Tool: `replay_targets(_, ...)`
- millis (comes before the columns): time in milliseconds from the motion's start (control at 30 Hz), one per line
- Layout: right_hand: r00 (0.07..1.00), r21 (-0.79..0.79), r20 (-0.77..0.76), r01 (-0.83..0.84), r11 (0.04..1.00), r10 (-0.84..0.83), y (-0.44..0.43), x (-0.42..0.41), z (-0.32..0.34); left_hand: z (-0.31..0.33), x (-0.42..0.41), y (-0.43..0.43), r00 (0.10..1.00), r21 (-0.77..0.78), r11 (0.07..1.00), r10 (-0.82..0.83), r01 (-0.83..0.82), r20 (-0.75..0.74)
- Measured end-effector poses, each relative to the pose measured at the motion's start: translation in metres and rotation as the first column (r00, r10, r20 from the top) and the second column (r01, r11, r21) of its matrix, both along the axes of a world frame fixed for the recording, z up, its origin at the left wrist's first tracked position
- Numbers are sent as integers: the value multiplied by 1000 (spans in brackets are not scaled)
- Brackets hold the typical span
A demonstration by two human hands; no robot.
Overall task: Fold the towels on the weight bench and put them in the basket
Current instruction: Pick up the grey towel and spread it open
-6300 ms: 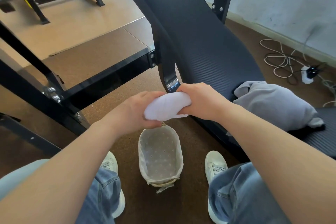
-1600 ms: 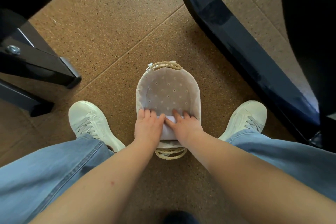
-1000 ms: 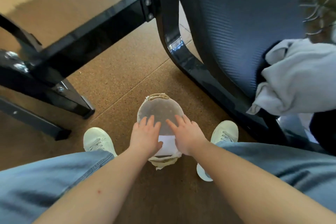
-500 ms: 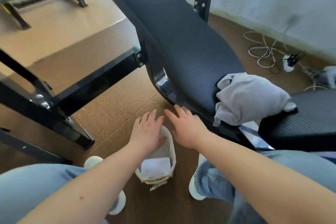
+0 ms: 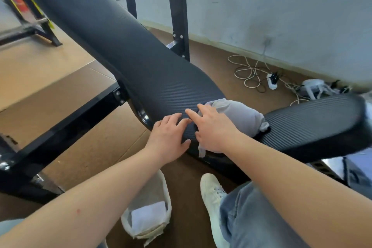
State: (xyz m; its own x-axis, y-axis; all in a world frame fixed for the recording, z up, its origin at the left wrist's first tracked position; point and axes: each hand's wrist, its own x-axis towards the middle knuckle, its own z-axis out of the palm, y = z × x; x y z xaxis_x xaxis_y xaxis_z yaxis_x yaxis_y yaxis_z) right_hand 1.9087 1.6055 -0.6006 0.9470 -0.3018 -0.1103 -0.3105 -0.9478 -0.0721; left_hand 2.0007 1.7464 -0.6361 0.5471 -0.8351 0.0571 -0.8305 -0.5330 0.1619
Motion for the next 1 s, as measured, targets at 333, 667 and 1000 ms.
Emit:
replay_targets(333,960,93,-222,197,976,-172,-57,-13,-24,-16,5,-71,948,21,996,-71,82,-309)
replay_targets(667,941,157,-245,276,948,-233,-94,-9,-31,-29,20,-113,987,142,988,-47,69,-154)
replay_targets(1000,938,83,-143,329,941,-316,-100,-16,-23,6,9,-134,740,-350,908,-70,-231,-669)
